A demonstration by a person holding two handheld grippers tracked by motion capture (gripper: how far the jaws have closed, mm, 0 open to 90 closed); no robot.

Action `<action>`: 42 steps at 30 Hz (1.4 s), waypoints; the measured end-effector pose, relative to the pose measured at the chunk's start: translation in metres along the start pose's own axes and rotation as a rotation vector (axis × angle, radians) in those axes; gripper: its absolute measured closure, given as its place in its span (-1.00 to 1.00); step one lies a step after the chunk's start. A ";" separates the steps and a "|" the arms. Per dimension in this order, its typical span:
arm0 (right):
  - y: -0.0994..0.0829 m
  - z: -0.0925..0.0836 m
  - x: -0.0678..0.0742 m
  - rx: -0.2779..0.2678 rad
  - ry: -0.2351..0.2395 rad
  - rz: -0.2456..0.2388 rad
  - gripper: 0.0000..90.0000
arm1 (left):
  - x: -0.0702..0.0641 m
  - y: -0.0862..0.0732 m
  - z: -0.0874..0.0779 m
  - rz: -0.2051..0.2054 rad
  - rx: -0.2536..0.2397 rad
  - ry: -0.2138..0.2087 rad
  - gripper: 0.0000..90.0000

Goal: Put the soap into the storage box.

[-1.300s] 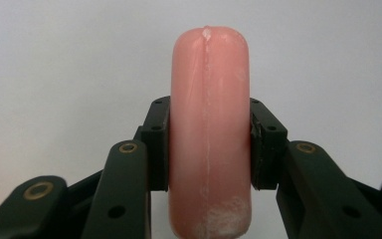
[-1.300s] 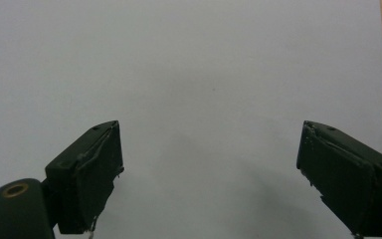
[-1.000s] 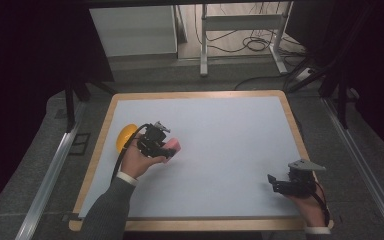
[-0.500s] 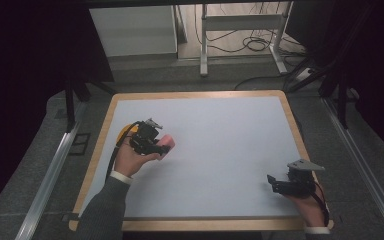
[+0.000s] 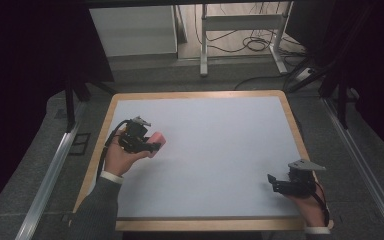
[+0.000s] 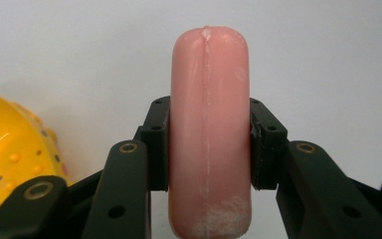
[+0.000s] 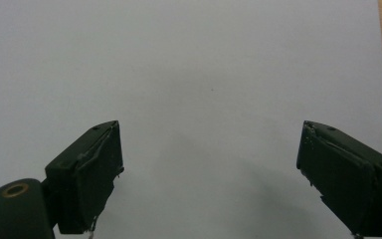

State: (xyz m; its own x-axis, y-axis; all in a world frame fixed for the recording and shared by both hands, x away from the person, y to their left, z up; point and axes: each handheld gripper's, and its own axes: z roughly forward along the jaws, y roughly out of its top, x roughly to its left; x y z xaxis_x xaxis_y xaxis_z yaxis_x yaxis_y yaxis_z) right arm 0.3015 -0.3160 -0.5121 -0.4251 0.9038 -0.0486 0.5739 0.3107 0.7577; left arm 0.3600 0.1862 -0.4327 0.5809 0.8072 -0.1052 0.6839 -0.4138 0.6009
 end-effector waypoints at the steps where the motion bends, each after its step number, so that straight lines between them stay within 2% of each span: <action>1: 0.000 0.000 0.000 0.001 0.001 0.000 -0.77 | 0.001 -0.001 -0.001 -0.003 -0.003 0.002 0.35; 8: 0.000 0.000 0.001 -0.003 -0.001 -0.001 -0.77 | 0.008 -0.005 -0.005 -0.026 -0.009 0.014 0.34; 18: 0.000 0.000 0.000 -0.001 -0.002 0.002 -0.77 | 0.027 -0.012 -0.013 -0.076 -0.020 0.048 0.35; 26: 0.000 -0.001 0.000 -0.003 -0.004 0.003 -0.77 | 0.037 -0.013 -0.011 -0.097 -0.003 0.082 0.34; 42: 0.000 0.000 0.000 0.004 -0.004 0.003 -0.77 | 0.054 -0.015 -0.010 -0.143 -0.014 0.120 0.34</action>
State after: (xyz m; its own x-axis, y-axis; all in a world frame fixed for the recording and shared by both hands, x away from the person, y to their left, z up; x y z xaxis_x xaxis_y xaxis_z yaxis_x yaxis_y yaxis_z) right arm 0.3011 -0.3164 -0.5122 -0.4207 0.9058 -0.0493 0.5776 0.3094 0.7554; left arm 0.3765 0.2400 -0.4393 0.4208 0.9021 -0.0956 0.7488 -0.2859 0.5980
